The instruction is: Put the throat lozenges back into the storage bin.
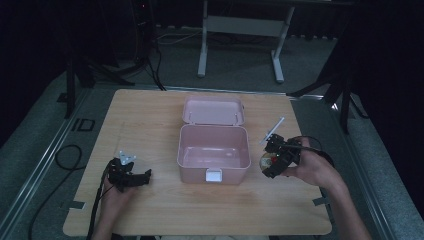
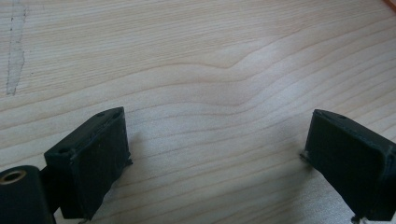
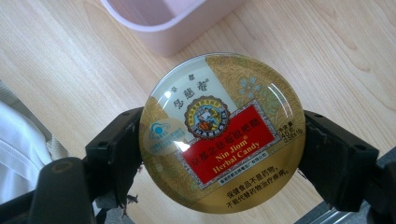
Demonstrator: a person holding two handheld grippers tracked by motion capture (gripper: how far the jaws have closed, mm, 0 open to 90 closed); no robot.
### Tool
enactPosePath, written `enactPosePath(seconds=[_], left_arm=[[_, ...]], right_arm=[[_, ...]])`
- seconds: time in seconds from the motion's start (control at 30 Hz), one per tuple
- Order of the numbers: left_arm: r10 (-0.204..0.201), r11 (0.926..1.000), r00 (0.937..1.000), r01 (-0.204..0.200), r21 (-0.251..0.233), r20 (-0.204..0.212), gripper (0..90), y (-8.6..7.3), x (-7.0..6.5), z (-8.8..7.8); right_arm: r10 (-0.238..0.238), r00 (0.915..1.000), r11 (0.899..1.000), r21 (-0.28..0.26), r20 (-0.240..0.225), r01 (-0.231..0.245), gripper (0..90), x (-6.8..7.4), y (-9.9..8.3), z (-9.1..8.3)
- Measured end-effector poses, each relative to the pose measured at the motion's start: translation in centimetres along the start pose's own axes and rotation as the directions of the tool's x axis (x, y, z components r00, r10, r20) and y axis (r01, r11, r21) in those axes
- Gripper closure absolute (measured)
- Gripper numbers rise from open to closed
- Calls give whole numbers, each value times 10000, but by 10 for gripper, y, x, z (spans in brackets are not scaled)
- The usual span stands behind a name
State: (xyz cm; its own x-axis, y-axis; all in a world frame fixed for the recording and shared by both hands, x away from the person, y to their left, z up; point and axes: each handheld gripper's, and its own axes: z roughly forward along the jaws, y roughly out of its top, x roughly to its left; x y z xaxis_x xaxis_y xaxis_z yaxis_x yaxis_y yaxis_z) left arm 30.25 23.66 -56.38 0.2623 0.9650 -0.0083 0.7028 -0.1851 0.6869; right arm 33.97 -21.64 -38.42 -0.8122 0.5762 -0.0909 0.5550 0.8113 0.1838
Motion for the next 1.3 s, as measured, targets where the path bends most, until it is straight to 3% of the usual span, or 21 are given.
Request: enactPosePath(seconds=[1.3], left_arm=[[-11,10000,10000,11,8,15,61,0,0,0]], right_arm=[[-476,9989,9986,-211,53,477,202,5,31,-15]])
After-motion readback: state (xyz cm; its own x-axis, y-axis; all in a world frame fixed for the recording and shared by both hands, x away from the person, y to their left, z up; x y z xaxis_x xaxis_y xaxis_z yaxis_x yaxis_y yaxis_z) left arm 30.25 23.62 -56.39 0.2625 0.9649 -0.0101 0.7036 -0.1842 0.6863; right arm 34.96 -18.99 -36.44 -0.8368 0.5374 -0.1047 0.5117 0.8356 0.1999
